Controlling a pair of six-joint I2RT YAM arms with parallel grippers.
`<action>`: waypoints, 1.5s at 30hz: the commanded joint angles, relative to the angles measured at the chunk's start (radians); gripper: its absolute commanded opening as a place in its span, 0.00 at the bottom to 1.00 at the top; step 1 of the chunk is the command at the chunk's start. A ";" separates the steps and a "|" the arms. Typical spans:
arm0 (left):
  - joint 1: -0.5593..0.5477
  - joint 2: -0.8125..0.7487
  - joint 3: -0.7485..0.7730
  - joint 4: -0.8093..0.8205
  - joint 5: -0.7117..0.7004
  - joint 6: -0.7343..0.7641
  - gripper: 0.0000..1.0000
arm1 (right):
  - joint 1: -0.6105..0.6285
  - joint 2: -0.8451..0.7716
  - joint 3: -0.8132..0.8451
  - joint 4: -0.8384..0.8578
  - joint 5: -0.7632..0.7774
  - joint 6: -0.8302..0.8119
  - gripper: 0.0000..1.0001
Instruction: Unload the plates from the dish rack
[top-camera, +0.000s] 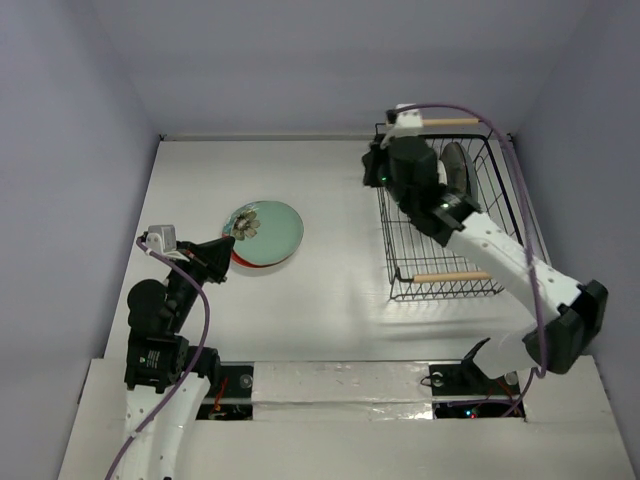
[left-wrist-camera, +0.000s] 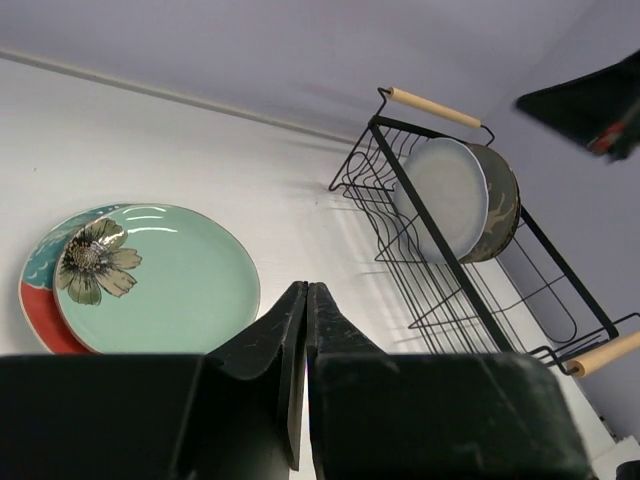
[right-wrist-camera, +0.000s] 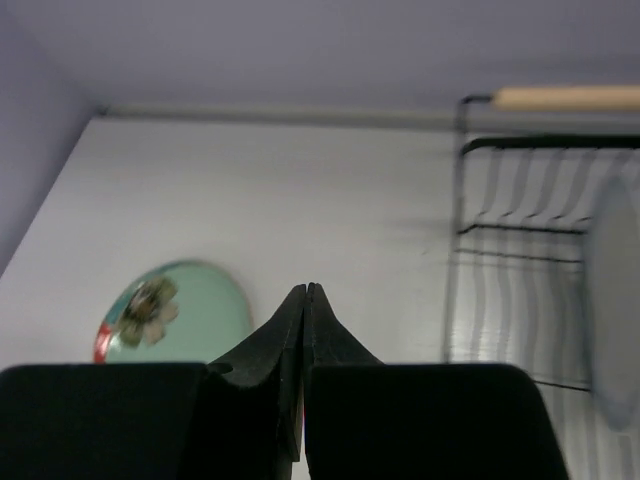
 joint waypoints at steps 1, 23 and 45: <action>0.006 -0.010 0.014 0.042 -0.003 0.001 0.00 | -0.099 -0.044 0.031 -0.111 0.185 -0.091 0.00; -0.003 0.027 0.010 0.056 0.028 0.003 0.25 | -0.392 0.273 0.165 -0.359 0.254 -0.179 0.46; -0.003 0.017 0.009 0.062 0.036 0.001 0.26 | -0.392 0.169 0.288 -0.487 0.352 -0.214 0.00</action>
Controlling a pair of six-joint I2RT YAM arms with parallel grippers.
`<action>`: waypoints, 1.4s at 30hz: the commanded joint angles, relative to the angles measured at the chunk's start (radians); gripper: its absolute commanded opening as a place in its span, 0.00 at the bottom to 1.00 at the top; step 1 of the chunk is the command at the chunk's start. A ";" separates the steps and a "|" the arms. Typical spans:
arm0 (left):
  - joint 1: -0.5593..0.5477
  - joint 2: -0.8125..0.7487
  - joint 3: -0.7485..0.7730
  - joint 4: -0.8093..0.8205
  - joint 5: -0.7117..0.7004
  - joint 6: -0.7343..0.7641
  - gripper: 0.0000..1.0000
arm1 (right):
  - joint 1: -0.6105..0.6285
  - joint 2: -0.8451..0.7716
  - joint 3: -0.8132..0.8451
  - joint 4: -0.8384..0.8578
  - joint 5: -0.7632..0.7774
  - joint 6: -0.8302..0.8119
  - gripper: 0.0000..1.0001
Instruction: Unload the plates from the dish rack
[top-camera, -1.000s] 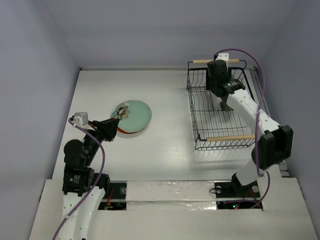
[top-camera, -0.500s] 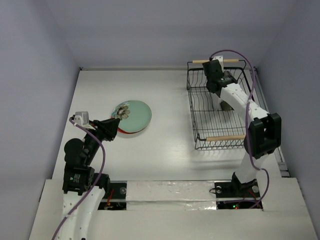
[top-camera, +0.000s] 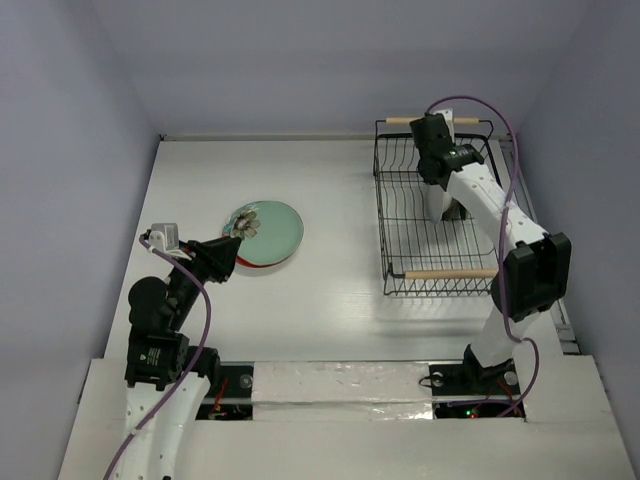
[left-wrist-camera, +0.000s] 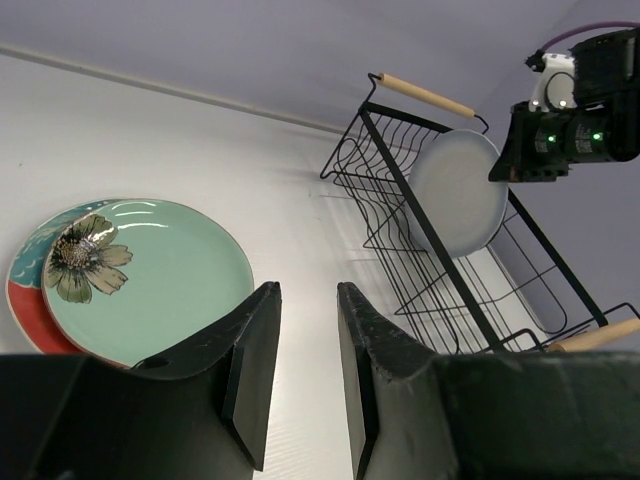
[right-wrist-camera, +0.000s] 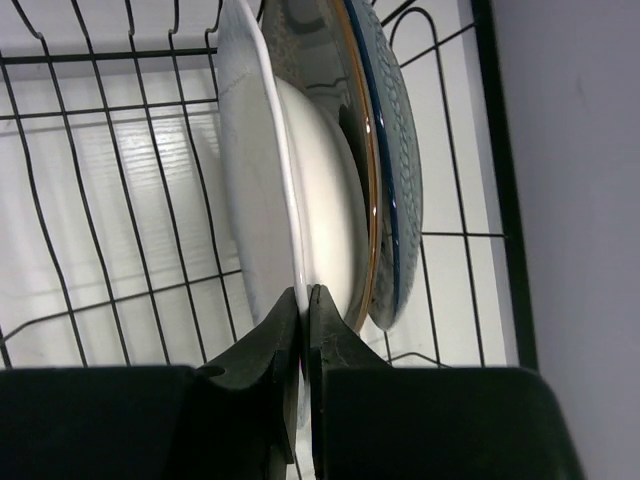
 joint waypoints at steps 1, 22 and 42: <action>-0.003 -0.001 0.009 0.056 0.010 0.002 0.26 | -0.005 -0.143 0.058 0.039 0.085 -0.014 0.00; -0.003 0.009 0.009 0.051 -0.002 0.002 0.27 | 0.176 -0.530 -0.170 0.477 -0.561 0.185 0.00; 0.006 0.002 0.014 0.043 -0.016 0.005 0.27 | 0.417 0.022 -0.297 1.175 -0.857 0.840 0.00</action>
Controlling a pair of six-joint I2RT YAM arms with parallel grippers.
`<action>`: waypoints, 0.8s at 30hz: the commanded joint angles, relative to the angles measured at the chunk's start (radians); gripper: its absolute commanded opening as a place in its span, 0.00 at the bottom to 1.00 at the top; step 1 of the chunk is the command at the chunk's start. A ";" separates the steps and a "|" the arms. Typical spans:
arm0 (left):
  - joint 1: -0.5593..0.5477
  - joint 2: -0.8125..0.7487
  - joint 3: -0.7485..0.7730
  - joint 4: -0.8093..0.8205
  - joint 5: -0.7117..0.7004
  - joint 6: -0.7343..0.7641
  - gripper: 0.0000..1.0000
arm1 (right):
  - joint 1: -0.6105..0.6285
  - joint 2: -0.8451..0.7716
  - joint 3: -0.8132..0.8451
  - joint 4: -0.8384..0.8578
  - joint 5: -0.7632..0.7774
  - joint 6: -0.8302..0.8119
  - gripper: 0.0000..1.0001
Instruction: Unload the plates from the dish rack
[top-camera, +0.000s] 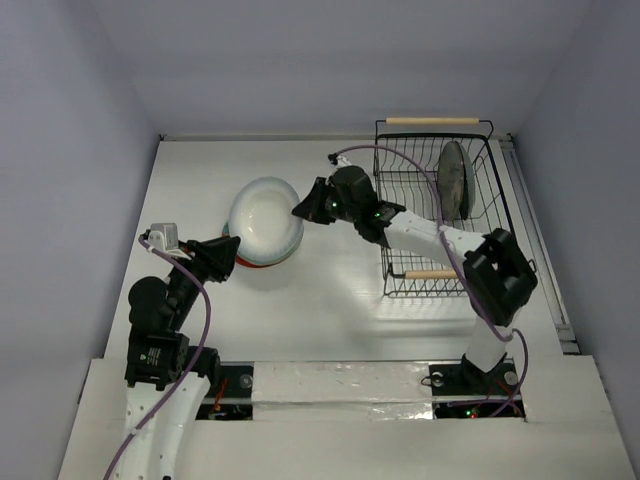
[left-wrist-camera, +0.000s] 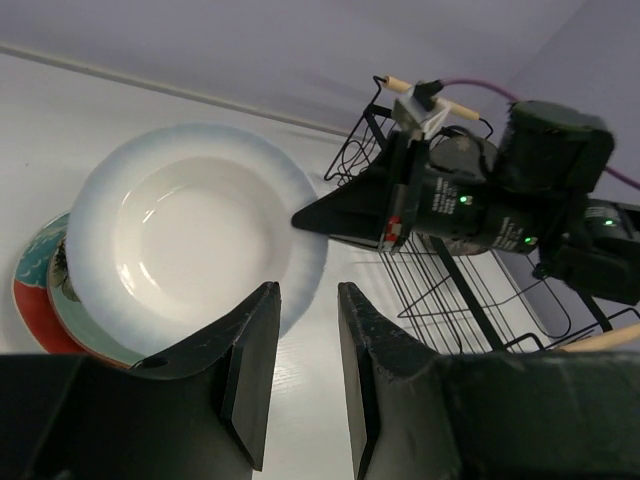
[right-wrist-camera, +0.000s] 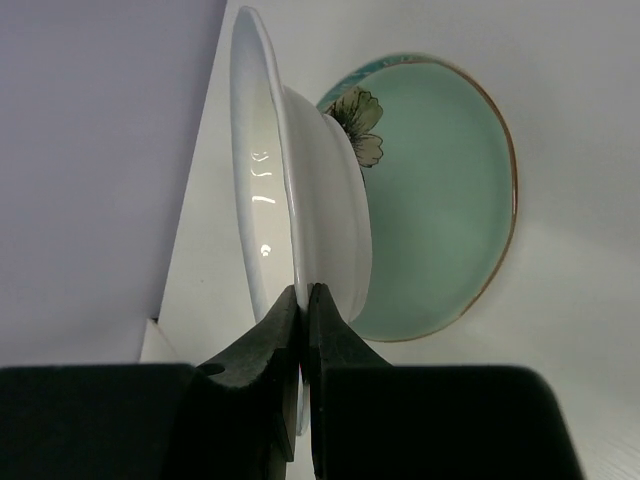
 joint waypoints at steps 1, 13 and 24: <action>0.006 0.007 0.012 0.044 -0.001 0.005 0.27 | 0.005 -0.003 0.022 0.347 -0.035 0.182 0.00; 0.006 0.010 0.012 0.045 -0.001 0.003 0.27 | 0.014 0.166 0.025 0.382 -0.007 0.276 0.02; 0.006 0.007 0.010 0.045 0.000 0.002 0.27 | 0.023 0.210 -0.035 0.401 0.011 0.279 0.32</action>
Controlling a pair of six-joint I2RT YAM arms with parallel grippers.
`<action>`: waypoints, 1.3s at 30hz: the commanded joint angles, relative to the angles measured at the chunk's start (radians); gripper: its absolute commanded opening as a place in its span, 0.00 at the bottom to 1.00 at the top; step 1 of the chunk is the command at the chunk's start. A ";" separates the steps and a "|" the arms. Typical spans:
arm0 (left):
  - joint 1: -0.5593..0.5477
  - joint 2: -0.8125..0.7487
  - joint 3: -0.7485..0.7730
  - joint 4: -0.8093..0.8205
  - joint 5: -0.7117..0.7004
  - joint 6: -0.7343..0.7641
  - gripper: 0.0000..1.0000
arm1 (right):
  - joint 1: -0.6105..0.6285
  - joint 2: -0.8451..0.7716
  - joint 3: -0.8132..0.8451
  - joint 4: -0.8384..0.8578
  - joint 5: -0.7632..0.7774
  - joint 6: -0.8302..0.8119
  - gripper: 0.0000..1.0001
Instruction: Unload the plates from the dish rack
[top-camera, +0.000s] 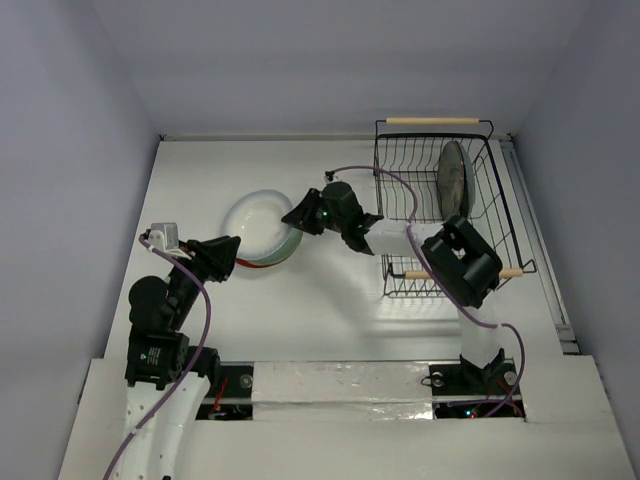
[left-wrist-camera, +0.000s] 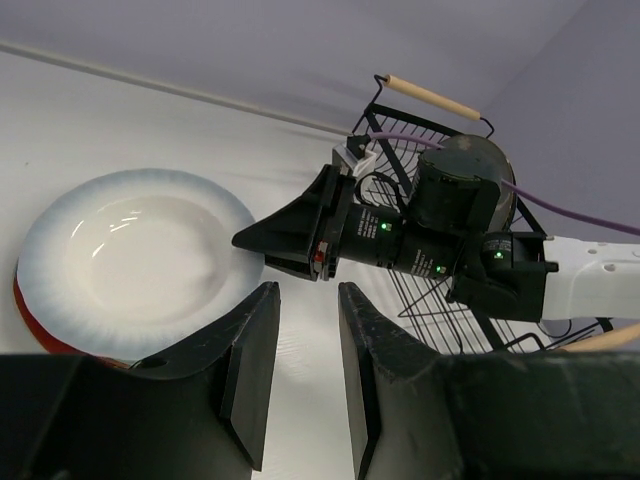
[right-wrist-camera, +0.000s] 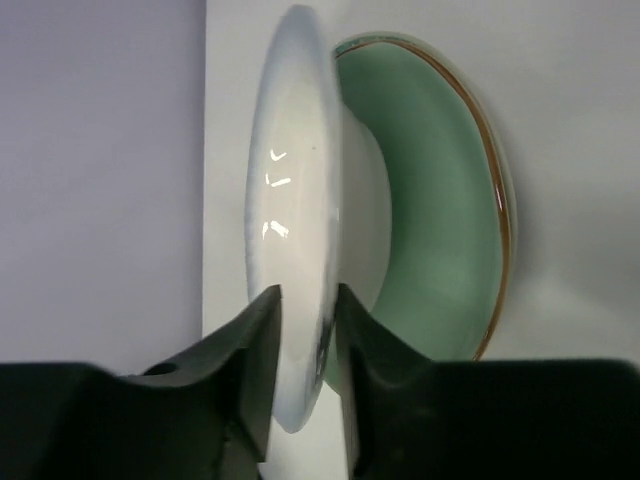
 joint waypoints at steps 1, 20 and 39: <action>0.006 0.002 0.012 0.045 -0.001 0.002 0.27 | 0.014 -0.037 -0.019 0.139 0.024 0.003 0.36; 0.006 -0.018 0.012 0.044 -0.006 0.002 0.27 | 0.061 -0.325 -0.094 -0.175 0.330 -0.294 0.43; -0.003 -0.058 0.017 0.027 -0.040 0.000 0.02 | -0.369 -0.934 -0.238 -0.654 0.741 -0.678 0.23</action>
